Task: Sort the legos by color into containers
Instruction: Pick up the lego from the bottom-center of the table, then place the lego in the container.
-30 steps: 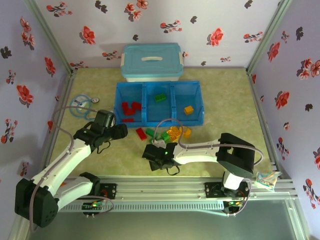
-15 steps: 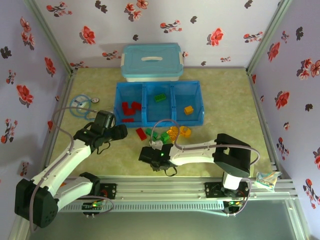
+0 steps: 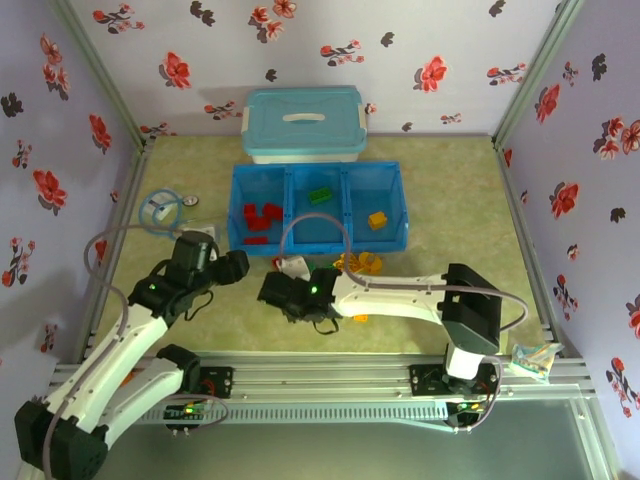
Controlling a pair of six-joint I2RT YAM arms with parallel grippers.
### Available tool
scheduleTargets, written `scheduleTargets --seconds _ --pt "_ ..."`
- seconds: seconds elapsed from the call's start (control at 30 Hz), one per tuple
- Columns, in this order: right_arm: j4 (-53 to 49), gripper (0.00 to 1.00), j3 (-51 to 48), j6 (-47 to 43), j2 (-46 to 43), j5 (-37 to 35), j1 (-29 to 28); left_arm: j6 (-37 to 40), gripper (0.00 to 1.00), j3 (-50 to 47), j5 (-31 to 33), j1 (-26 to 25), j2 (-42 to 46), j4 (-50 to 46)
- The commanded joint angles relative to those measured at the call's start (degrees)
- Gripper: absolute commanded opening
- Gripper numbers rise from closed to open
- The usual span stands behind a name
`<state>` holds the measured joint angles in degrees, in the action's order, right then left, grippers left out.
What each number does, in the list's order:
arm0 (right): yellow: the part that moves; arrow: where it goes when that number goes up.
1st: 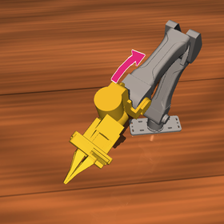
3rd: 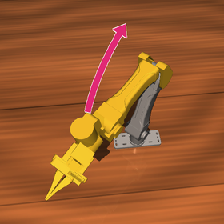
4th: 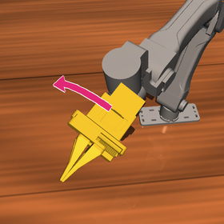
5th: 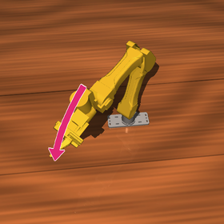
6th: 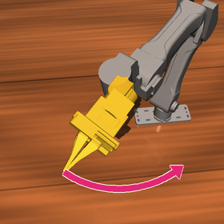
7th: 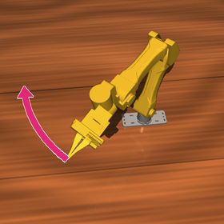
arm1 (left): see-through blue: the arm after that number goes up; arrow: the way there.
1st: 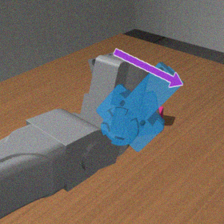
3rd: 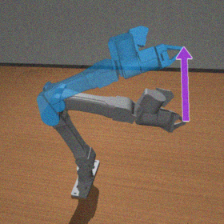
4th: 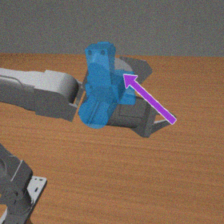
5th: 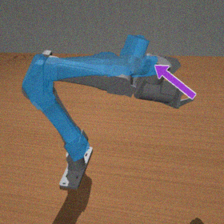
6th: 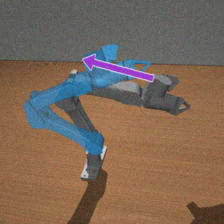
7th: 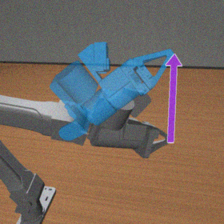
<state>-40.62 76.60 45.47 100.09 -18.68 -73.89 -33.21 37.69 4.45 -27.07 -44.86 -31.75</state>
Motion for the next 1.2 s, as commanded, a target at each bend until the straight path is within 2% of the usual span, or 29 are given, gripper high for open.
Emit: scheduleTargets --seconds 0.0,0.13,0.27,0.53,0.8,1.03,1.07,1.17 --pt "-1.73 0.3 6.98 -7.01 2.11 -1.28 3.28 -2.2 0.67 -0.42 0.89 -0.26 1.23 -2.76" --pt "-3.45 0.3 16.02 -12.09 6.25 -0.84 6.22 -3.36 0.66 -0.68 1.57 -0.41 5.44 -4.96" --pt "-4.83 0.3 23.74 -15.67 11.09 3.32 9.26 -4.24 0.66 -0.17 2.28 -0.4 9.46 -6.93" --pt "-10.25 0.31 41.36 -20.99 22.68 7.36 13.89 -5.18 0.66 0.98 2.41 -0.36 12.3 -10.33" --pt "-13.57 0.31 53.0 -23.09 31.18 9.24 16.95 -5.84 0.66 1.13 2.13 -0.42 13.92 -11.74" --pt "-14.17 0.33 59.28 -23.89 34.98 10.09 18.27 -5.87 0.65 1.94 2.14 -0.45 14.08 -12.46" --pt "-14.27 0.36 60.15 -24.02 35.55 10.24 18.49 -5.9 0.65 1.95 2.07 -0.48 14.08 -12.37" --pt "-16.14 0.71 64.22 -25.03 36.48 9.67 18.77 -5.83 0.66 1.82 0.36 -0.51 13.16 -11.55"
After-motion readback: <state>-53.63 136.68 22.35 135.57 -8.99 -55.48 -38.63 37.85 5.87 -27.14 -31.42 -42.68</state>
